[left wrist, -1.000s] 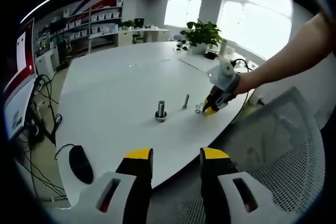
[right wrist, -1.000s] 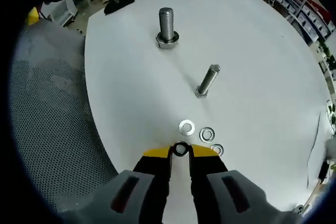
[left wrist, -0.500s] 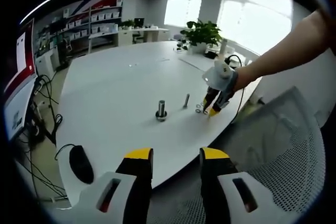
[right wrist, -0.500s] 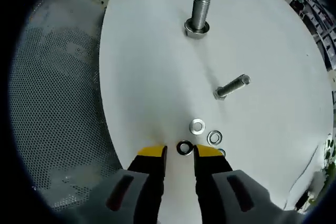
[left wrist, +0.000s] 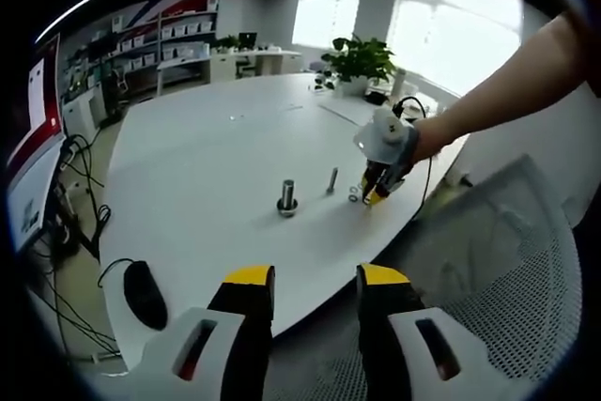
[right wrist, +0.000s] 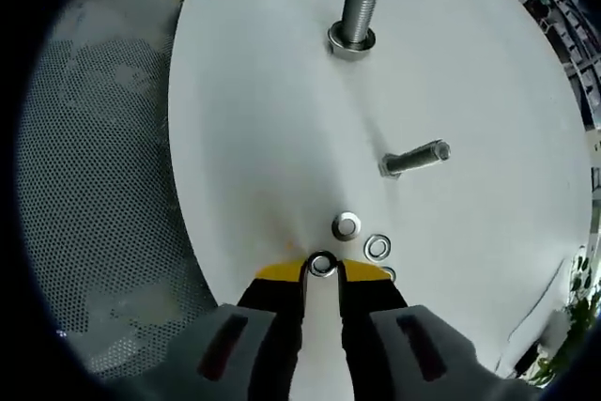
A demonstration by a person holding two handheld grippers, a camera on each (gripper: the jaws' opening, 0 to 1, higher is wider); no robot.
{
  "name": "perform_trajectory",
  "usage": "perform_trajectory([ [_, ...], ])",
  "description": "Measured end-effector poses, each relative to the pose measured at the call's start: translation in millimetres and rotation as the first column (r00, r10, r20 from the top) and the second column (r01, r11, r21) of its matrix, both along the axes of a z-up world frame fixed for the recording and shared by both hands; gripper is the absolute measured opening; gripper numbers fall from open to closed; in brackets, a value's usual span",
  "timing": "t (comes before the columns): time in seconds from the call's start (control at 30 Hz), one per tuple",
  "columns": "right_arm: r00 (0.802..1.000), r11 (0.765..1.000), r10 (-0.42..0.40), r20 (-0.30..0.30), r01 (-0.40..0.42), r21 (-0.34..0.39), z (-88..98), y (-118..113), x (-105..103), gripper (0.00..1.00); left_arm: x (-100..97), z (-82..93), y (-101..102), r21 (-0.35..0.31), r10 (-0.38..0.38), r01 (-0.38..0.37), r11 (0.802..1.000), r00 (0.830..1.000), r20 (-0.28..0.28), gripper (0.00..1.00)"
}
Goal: Place the washer onto the threaded stud by aligning its center hole with the stud, sliding it down to the base, and recovering from edge contact or off-axis alignment until the washer reaches the visible bottom stop.
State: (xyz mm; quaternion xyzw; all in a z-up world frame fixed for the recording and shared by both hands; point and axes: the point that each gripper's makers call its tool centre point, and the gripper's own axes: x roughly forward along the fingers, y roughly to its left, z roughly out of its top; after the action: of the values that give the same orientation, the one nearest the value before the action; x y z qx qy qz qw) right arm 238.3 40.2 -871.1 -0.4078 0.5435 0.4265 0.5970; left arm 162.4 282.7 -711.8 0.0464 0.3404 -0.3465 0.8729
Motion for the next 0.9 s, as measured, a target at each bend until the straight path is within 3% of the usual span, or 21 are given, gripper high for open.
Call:
perform_trajectory([
  [0.17, 0.996, 0.996, -0.087, 0.006, 0.087, 0.012, 0.6, -0.5, 3.0, 0.14, 0.9, 0.4, 0.7, -0.002, 0.007, -0.007, 1.0, 1.0, 0.003, 0.33],
  [0.33, 0.996, 0.999, -0.04, 0.081, 0.038, 0.031, 3.4, 0.9, -1.0, 0.14, 1.1, 0.3, 1.2, -0.002, 0.009, -0.009, 1.0, 1.0, 0.005, 0.33],
  [0.43, 0.992, 0.997, -0.055, 0.112, 0.049, 0.06, 3.9, -0.6, -1.2, 0.14, 1.0, 0.1, 1.2, -0.001, 0.007, -0.007, 1.0, 1.0, 0.004, 0.33],
  [0.57, 0.994, 0.999, 0.014, 0.106, -0.017, 0.028, 3.1, -5.4, -2.7, 0.13, 1.2, 1.0, 0.9, -0.004, 0.007, -0.007, 1.0, 1.0, 0.008, 0.33],
  [0.7, 0.99, 0.99, -0.099, 0.102, 0.088, 0.107, 12.8, 1.3, 3.2, 0.13, 1.0, 0.7, 0.9, -0.004, 0.006, -0.006, 1.0, 1.0, 0.008, 0.33],
  [0.9, 0.99, 0.989, -0.079, 0.118, 0.063, 0.134, 30.1, 12.9, 10.8, 0.13, 1.1, 1.9, 0.4, -0.009, 0.003, -0.003, 1.0, 1.0, 0.011, 0.33],
])
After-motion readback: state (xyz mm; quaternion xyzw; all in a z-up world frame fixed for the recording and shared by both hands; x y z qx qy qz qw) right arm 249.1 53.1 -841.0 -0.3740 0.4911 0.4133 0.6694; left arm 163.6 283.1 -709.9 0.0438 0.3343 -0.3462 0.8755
